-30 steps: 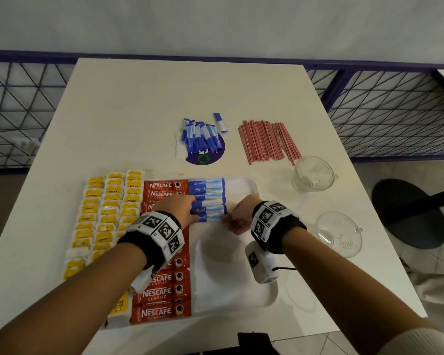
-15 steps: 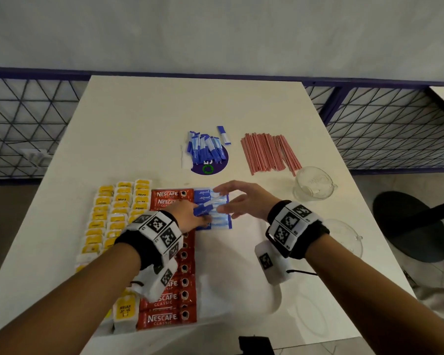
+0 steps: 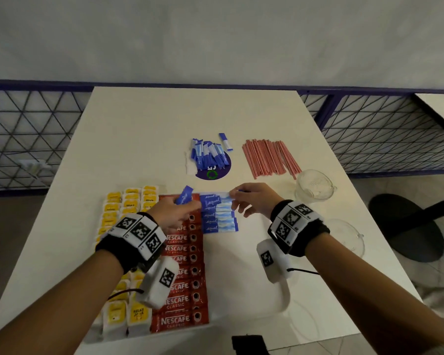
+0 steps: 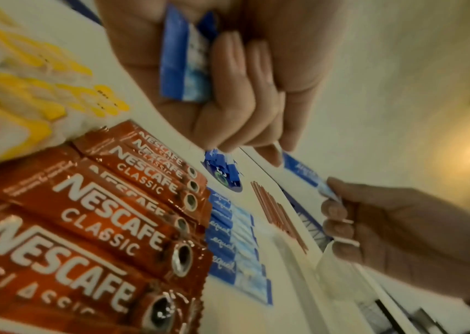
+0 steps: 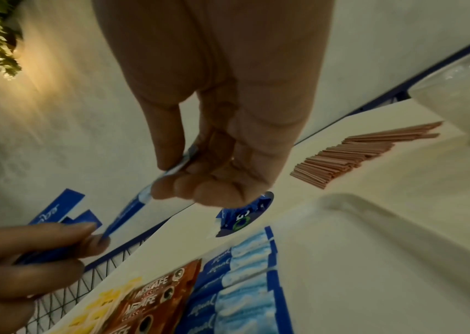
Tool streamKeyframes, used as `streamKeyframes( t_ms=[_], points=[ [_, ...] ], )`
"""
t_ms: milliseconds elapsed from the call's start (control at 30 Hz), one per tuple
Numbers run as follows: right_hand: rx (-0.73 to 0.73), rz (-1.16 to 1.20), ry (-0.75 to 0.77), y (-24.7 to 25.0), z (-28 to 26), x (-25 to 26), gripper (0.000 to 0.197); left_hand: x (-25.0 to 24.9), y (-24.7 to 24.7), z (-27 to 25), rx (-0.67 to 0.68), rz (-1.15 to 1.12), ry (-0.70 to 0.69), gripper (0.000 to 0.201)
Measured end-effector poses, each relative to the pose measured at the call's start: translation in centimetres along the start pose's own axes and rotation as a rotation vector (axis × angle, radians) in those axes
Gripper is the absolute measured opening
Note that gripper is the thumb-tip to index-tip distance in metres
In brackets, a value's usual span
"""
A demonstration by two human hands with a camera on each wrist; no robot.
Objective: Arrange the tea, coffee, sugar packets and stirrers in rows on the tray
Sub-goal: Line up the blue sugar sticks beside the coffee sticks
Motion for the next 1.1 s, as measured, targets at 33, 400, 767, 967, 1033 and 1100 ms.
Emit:
streamKeyframes(
  t_ms=[33, 400, 767, 967, 1033, 1100],
  points=[
    [-0.004, 0.022, -0.011, -0.1, -0.1, -0.2, 0.013, -0.1, 0.1, -0.1, 0.001, -0.023, 0.000, 0.015],
    [-0.018, 0.004, -0.106, -1.4, -1.1, -2.5, 0.007, 1.2, -0.5, 0.3, -0.021, 0.187, -0.013, 0.016],
    [-0.052, -0.139, -0.314, -1.3, -1.5, -7.2, 0.026, 1.7, -2.4, 0.6, -0.047, 0.760, -0.175, 0.024],
    [-0.053, -0.161, -0.365, -2.0, -0.6, -7.5, 0.016, 1.6, -3.4, 1.1, -0.002, 0.924, -0.156, 0.022],
    [-0.052, -0.173, -0.376, -2.0, -0.3, -7.3, 0.011, 1.5, -3.7, 1.3, 0.004, 0.992, -0.163, 0.025],
    [-0.063, -0.177, -0.386, -1.9, 0.0, -7.1, 0.021, 1.3, -4.0, 1.5, 0.025, 1.035, -0.165, 0.027]
  ],
)
Point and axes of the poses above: each hand's wrist, its own z-axis towards the middle knuckle, its own y-axis out of the back of the hand, x = y × z, the point moved 4 cm from there along z, towards the middle knuckle, and after that the axes turned 3 degrees about -z, right-handed, at the moved point
